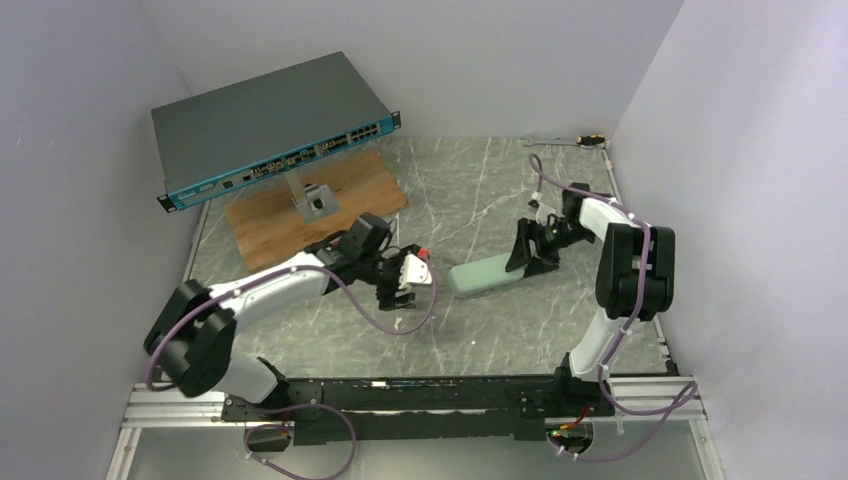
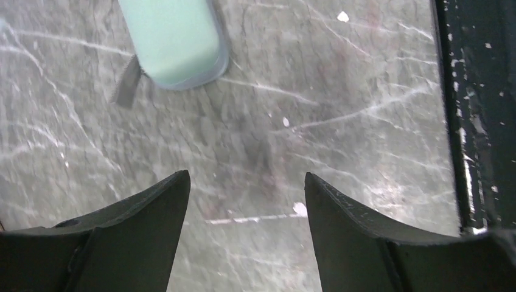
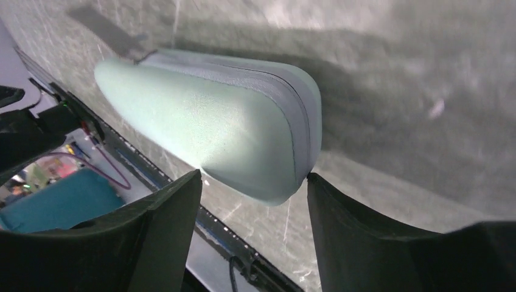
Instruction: Open the umbrella
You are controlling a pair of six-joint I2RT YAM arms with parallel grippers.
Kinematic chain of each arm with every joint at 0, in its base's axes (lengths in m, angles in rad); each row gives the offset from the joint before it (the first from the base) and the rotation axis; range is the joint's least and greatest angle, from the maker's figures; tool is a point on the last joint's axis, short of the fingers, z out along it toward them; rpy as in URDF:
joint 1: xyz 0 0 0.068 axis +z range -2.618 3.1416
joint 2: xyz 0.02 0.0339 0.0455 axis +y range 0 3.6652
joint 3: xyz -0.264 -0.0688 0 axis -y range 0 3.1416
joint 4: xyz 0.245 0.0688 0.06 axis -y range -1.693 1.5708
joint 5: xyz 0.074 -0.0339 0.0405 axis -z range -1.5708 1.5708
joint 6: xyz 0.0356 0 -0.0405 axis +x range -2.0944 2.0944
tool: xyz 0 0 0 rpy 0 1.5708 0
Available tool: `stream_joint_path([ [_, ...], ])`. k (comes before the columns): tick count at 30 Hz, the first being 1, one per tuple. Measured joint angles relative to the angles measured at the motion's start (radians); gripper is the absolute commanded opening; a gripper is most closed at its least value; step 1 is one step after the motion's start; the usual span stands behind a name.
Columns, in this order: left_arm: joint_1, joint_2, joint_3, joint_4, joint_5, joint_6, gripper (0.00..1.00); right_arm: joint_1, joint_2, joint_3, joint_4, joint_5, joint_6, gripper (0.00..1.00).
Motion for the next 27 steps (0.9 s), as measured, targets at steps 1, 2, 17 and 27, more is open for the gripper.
stream_joint_path([
  [1, 0.011, -0.031, -0.026, 0.002, -0.003, -0.008, 0.74, 0.014, 0.016, 0.019, 0.003, 0.003, -0.01, 0.63],
  [2, 0.019, -0.067, -0.058, 0.009, -0.008, -0.023, 0.73, 0.039, 0.038, 0.051, 0.008, 0.01, -0.031, 0.62],
  [17, -0.079, -0.202, -0.311, 0.193, -0.074, -0.047, 0.45, 0.218, 0.193, 0.312, -0.063, 0.006, -0.294, 0.47],
  [27, -0.193, -0.042, -0.303, 0.351, -0.123, -0.128, 0.28, 0.257, 0.169, 0.201, -0.038, -0.034, -0.288, 0.43],
])
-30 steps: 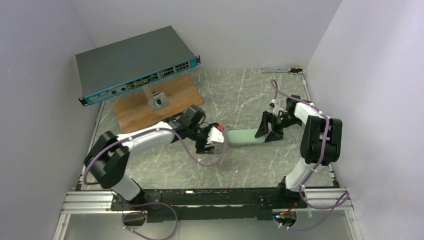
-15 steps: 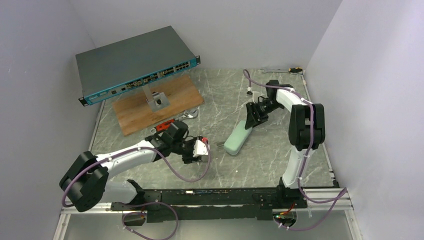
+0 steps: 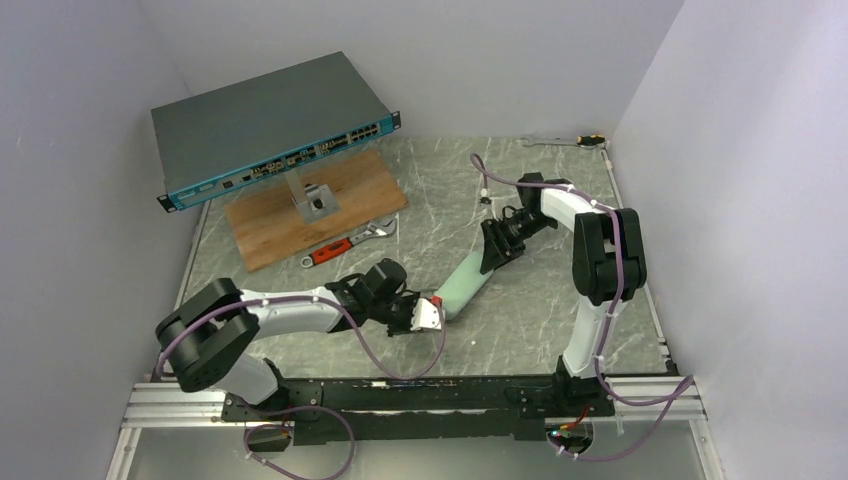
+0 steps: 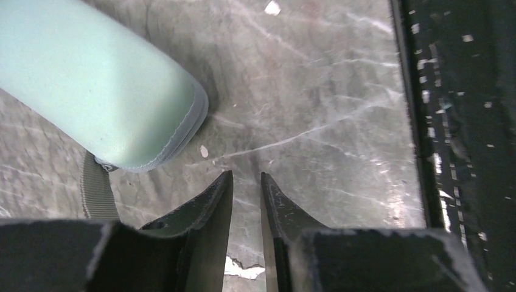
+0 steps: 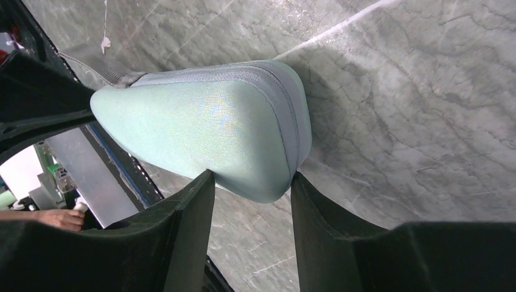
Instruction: Open the umbrella
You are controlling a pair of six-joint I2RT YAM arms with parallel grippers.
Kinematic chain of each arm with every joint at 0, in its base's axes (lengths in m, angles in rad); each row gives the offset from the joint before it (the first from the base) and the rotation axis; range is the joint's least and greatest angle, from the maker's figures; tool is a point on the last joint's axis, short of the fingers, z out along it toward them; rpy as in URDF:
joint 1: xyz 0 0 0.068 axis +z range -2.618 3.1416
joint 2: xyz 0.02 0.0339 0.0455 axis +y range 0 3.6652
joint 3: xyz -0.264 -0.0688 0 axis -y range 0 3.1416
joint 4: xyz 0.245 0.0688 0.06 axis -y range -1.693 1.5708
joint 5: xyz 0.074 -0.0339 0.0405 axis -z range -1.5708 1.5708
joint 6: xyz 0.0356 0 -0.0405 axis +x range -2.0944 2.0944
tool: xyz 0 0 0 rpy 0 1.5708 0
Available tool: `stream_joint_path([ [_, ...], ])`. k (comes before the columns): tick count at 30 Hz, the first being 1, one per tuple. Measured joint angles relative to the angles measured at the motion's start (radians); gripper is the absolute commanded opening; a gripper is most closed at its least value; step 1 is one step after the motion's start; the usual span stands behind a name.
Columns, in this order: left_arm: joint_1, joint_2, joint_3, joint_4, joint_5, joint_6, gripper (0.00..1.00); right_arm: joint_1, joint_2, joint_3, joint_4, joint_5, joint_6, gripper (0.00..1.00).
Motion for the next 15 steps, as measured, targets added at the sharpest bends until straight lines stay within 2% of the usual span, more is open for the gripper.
stream_joint_path([
  [8, 0.011, 0.054, -0.021, 0.103, -0.055, -0.026, 0.27, 0.011, -0.002, -0.004, 0.011, 0.005, -0.007, 0.42],
  [15, 0.073, 0.062, -0.018, 0.105, -0.053, 0.061, 0.29, 0.042, -0.003, -0.004, 0.019, 0.012, -0.03, 0.41],
])
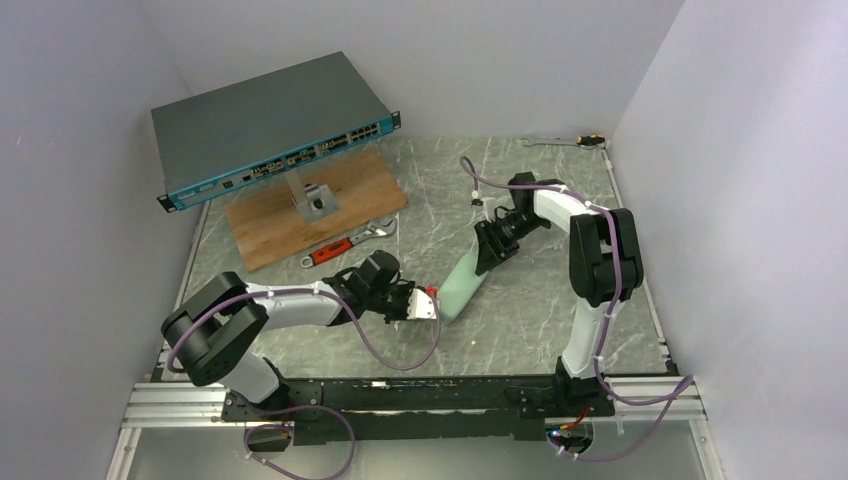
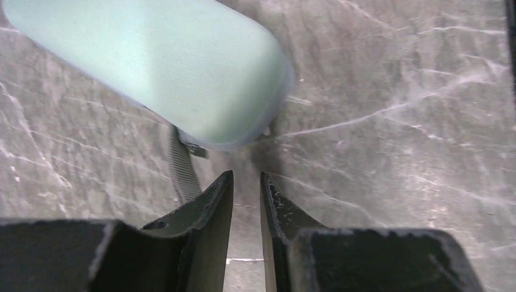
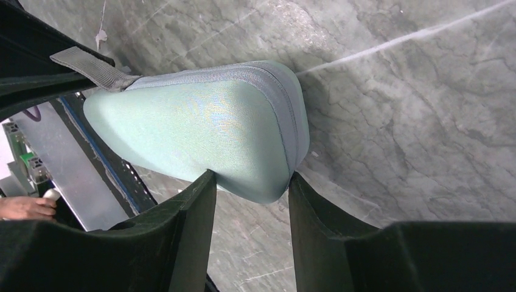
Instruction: Open the umbrella
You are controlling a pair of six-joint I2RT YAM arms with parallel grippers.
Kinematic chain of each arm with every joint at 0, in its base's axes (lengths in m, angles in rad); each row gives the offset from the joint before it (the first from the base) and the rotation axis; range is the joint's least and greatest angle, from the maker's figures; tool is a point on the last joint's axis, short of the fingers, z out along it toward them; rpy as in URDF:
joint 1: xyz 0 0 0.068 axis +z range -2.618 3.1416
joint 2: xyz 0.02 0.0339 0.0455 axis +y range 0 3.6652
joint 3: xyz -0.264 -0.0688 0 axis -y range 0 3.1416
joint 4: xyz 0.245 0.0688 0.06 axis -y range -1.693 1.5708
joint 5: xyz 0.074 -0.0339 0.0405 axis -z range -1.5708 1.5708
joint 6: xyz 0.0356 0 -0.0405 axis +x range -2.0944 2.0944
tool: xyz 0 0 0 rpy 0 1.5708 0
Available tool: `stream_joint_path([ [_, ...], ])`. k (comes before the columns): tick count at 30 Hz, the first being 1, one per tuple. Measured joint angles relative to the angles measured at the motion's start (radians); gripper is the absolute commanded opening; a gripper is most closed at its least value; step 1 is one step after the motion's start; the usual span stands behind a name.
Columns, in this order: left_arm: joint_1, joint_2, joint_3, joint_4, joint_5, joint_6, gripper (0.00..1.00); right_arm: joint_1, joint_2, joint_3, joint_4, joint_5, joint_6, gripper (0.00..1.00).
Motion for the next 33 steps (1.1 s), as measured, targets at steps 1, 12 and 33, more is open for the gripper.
stream_joint_path([
  [1, 0.006, 0.008, 0.008, -0.002, 0.002, 0.018, 0.29, 0.005, 0.0, 0.0, 0.0, 0.0, -0.005, 0.41],
  [12, 0.037, 0.091, 0.105, -0.01, 0.027, 0.125, 0.36, 0.022, 0.004, 0.012, -0.004, 0.008, -0.029, 0.41],
  [33, 0.044, 0.143, 0.129, -0.038, 0.111, 0.105, 0.13, 0.024, -0.002, -0.002, 0.015, 0.013, -0.03, 0.38],
])
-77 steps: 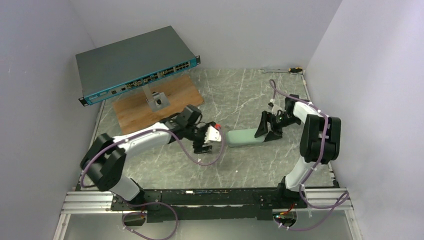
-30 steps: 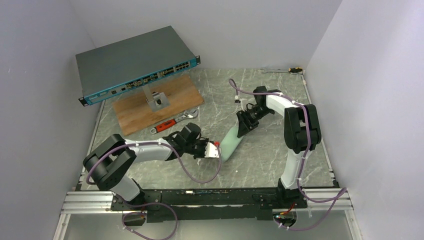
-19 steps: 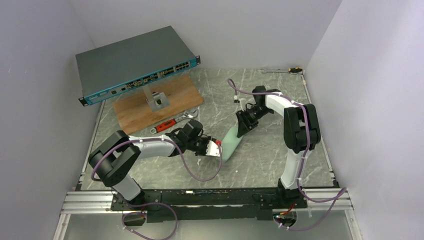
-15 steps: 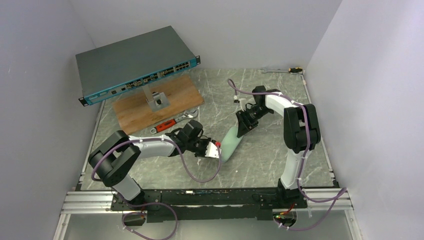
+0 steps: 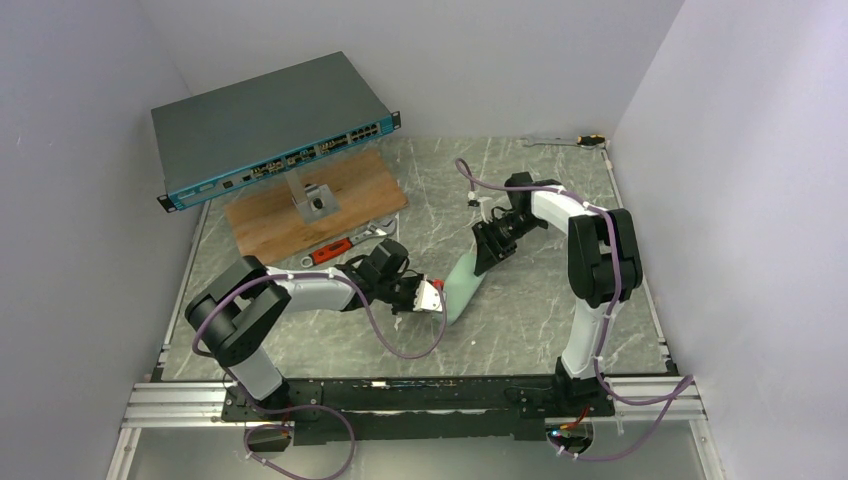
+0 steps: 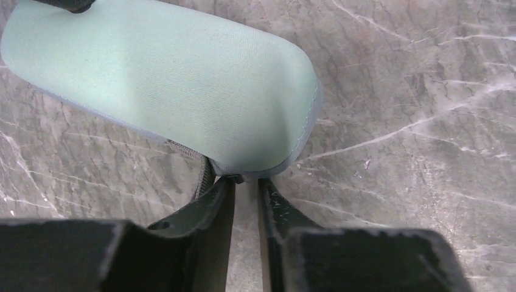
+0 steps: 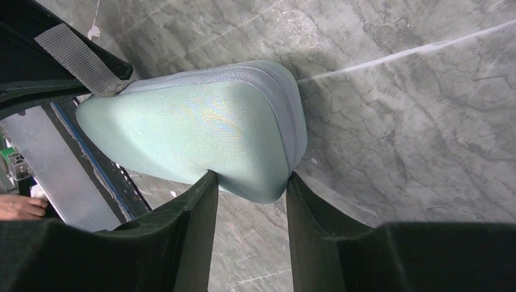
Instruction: Open the umbrella
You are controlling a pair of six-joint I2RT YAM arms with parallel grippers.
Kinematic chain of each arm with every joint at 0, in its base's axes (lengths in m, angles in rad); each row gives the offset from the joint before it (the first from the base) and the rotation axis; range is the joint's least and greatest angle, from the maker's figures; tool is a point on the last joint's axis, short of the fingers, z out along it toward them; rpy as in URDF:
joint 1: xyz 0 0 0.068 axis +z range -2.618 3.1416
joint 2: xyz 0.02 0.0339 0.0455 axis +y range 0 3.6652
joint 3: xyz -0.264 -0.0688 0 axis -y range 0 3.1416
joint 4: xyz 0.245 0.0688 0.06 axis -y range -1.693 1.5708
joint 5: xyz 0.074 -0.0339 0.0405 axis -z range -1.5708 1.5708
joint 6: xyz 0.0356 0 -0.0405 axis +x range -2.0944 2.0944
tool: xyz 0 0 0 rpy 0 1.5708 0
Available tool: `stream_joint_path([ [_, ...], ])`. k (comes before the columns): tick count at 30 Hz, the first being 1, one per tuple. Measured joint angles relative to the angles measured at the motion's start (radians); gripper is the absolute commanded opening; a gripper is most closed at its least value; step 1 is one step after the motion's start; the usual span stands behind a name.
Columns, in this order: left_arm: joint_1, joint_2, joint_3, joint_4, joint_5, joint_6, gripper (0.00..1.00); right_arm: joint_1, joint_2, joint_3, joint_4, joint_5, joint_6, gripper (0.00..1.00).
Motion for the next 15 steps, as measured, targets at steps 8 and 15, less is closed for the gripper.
stream_joint_path([
  [8, 0.003, 0.0, 0.0, 0.001, 0.001, -0.036, 0.0, 0.0, -0.003, -0.006, 0.01, -0.006, 0.001, 0.32],
  [15, -0.007, -0.065, -0.056, -0.002, -0.006, -0.045, 0.0, -0.014, -0.016, -0.038, 0.024, -0.018, 0.017, 0.32],
])
